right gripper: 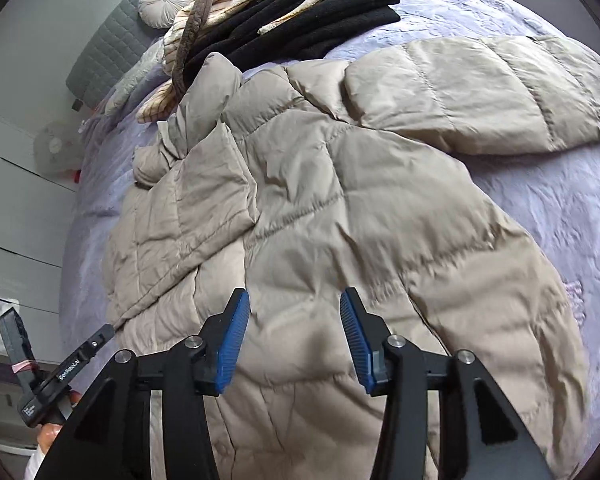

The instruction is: Fold large clothes

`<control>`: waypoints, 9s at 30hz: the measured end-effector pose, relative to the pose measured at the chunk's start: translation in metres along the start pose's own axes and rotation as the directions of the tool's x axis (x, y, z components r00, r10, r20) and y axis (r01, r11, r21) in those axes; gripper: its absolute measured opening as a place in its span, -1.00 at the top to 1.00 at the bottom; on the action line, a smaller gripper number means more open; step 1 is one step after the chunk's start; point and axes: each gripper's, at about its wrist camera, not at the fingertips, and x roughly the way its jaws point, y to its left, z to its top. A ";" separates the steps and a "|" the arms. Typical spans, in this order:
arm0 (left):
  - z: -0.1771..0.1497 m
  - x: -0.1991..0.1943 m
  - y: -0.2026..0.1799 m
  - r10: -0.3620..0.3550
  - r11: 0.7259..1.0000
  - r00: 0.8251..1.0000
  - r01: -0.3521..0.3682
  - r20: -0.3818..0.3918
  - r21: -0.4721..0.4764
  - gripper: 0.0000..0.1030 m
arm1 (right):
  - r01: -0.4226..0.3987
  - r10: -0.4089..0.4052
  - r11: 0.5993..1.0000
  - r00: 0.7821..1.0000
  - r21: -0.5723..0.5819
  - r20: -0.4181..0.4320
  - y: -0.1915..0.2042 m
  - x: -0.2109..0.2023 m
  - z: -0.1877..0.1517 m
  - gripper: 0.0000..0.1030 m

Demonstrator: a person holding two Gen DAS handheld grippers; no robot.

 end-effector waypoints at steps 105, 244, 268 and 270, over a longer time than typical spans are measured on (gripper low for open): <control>0.057 0.021 0.005 0.019 0.990 0.992 -0.001 0.125 -0.143 -0.98 | -0.153 0.154 0.988 0.987 -0.032 0.043 0.045 0.082 0.119 -0.18; -0.040 -0.067 -0.036 0.035 0.995 0.998 -0.039 -0.045 -0.096 -1.00 | 0.037 -0.057 0.982 0.993 -0.185 -0.103 -0.016 -0.045 0.008 -0.63; -0.103 -0.120 -0.041 0.081 0.973 0.991 -0.103 -0.110 -0.205 -1.00 | -0.060 0.030 0.989 0.978 -0.136 -0.207 -0.037 -0.083 -0.024 -1.00; -0.108 -0.119 -0.036 0.070 0.976 0.992 -0.091 -0.110 -0.199 -1.00 | -0.058 0.035 0.993 0.977 -0.105 -0.210 -0.040 -0.084 -0.031 -1.00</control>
